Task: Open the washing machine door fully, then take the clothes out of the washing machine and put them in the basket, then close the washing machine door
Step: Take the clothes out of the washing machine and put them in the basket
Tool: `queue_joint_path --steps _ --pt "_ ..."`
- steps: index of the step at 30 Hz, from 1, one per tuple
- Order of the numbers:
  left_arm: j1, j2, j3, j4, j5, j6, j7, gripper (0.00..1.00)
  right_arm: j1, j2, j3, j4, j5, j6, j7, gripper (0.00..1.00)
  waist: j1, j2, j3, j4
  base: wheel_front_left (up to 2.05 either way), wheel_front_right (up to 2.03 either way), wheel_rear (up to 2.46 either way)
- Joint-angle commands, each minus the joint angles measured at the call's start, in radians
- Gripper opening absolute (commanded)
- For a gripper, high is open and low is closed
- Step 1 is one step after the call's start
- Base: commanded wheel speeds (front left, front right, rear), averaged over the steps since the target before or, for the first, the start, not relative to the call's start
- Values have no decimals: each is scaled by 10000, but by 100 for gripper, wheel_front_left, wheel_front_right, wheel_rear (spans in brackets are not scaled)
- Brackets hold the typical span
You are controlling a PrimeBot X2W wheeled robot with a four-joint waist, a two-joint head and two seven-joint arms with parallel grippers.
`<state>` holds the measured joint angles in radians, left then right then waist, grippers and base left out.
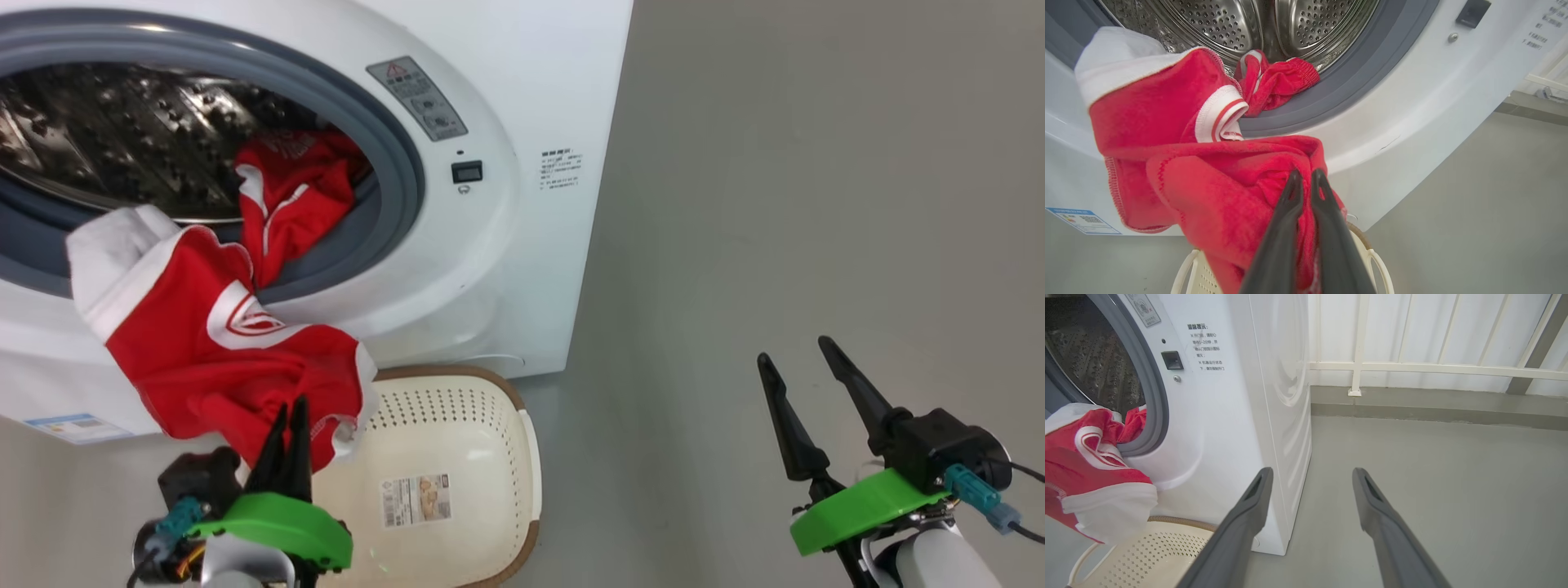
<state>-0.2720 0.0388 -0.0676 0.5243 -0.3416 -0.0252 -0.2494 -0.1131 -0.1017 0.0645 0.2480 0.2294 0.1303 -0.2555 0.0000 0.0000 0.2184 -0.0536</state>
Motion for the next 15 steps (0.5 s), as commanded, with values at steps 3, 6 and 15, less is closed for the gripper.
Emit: queue_joint_path --steps 3,6,15 --pt "-706 116 158 467 -344 -214 -120 0 -404 -93 159 -313 94 4 -63 100 0 0 525 -82 0 0 0" --pt "-969 116 -27 1002 -664 -329 -121 0 -512 -104 178 -324 107 4 -63 100 0 0 705 -112 0 0 0" --pt "-2390 115 -981 3627 -2110 -617 -123 0 -1016 -102 361 -340 196 4 -63 100 0 0 1560 -375 0 0 0"
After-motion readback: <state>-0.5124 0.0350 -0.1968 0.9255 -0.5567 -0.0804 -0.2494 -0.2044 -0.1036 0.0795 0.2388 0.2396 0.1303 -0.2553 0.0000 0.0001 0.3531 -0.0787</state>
